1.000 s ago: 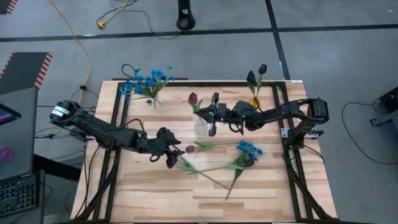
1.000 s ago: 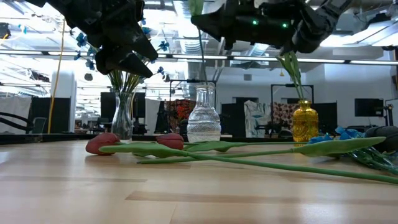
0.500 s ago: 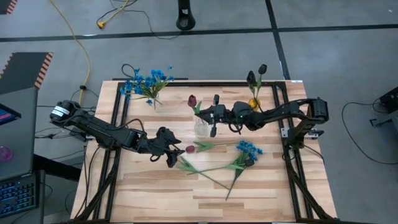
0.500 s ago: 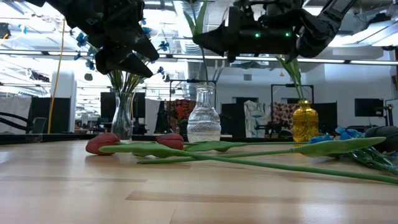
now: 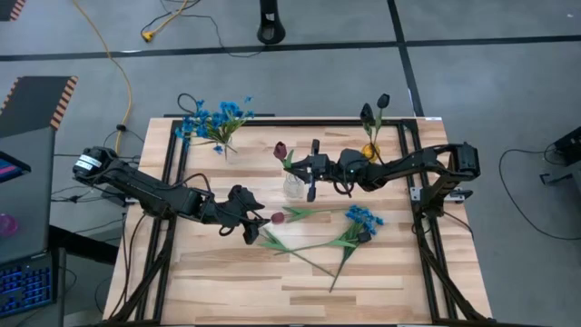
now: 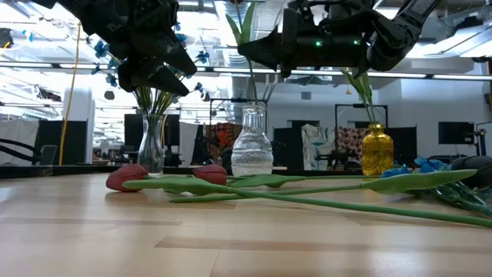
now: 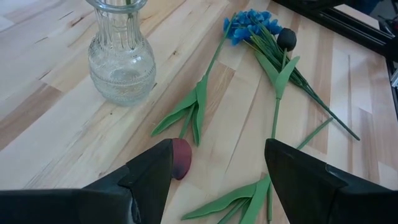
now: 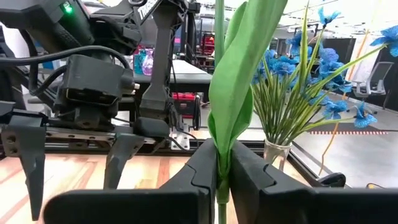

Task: Sort flowers into vase by color
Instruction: Put the red flower into the bottom transparent vase, then put the top red flower into the bottom transparent vase

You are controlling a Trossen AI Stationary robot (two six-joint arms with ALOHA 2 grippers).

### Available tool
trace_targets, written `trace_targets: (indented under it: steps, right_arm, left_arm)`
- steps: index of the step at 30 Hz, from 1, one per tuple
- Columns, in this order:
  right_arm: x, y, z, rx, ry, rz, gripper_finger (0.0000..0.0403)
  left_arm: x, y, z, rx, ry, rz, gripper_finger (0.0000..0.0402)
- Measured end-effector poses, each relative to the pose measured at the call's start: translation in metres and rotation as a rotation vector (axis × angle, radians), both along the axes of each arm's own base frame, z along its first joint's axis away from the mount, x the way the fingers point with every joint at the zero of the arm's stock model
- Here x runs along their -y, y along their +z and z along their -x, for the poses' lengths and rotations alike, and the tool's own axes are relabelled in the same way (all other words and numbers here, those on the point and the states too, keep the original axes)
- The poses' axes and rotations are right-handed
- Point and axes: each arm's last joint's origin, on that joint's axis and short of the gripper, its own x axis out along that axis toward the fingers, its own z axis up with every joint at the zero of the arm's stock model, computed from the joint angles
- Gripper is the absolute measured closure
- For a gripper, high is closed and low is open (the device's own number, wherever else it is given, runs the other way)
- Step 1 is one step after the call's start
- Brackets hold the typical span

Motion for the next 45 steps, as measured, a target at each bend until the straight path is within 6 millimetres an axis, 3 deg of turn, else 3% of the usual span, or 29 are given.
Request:
trace_targets:
  steps: [4, 10, 19, 26, 36, 45]
  right_arm:
    - [0.0, -0.003, -0.002, -0.054, 0.0, -0.008, 0.0323]
    - [-0.001, -0.008, -0.01, -0.24, 0.006, -0.035, 0.0258]
    - [-0.003, -0.003, -0.02, -0.427, 0.016, -0.051, 0.019]
    - [-0.002, 0.008, -0.024, -0.547, 0.017, -0.067, 0.0189]
    - [-0.003, 0.036, -0.018, -0.86, 0.01, -0.134, 0.0196]
    - [-0.019, 0.049, -0.01, -1.039, 0.041, -0.149, 0.0196]
  left_arm:
    - [0.0, 0.0, 0.0, 0.0, 0.0, 0.0, 0.016]
    - [0.0, 0.0, 0.0, -0.001, 0.0, 0.0, 0.016]
    - [0.0, 0.0, 0.0, -0.001, -0.001, 0.0, 0.016]
    - [0.0, 0.0, 0.0, -0.002, -0.004, 0.003, 0.016]
    - [0.0, 0.0, 0.0, -0.002, -0.005, 0.003, 0.016]
    - [0.0, 0.0, 0.0, -0.005, -0.014, -0.011, 0.016]
